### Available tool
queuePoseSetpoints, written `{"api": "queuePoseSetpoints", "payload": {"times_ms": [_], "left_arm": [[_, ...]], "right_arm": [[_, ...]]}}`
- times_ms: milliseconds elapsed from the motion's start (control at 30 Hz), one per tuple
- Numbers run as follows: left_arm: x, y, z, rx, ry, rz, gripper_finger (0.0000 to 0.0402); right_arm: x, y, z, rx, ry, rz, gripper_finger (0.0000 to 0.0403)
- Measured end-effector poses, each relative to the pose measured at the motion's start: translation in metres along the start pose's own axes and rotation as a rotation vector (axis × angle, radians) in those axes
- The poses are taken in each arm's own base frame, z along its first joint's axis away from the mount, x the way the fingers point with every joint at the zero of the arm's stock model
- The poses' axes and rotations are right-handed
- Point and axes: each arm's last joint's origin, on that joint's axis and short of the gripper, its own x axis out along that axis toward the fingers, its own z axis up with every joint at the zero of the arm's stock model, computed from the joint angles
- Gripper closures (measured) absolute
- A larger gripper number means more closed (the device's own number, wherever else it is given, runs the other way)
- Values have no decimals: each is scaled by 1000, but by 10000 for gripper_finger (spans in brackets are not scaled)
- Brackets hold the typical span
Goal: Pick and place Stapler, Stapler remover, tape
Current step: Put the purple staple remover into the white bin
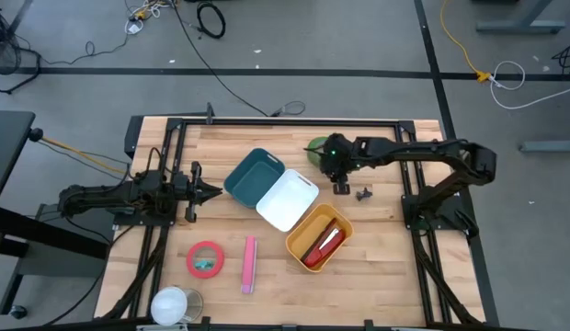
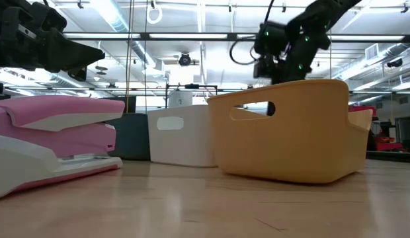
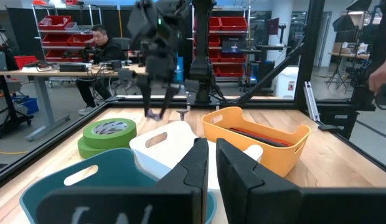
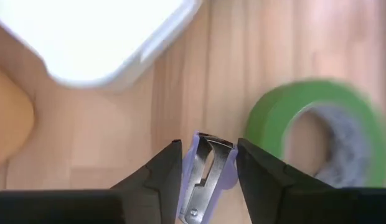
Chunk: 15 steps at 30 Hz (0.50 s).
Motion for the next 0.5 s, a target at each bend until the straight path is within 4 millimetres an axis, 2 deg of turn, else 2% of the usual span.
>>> {"api": "queuePoseSetpoints", "payload": {"times_ms": [267, 500], "left_arm": [[0, 0, 0, 0, 0, 0, 365], [0, 0, 0, 0, 0, 0, 365]], "right_arm": [[-30, 0, 32, -37, -138, -38, 257], [-45, 6, 52, -74, -218, -45, 257]]}}
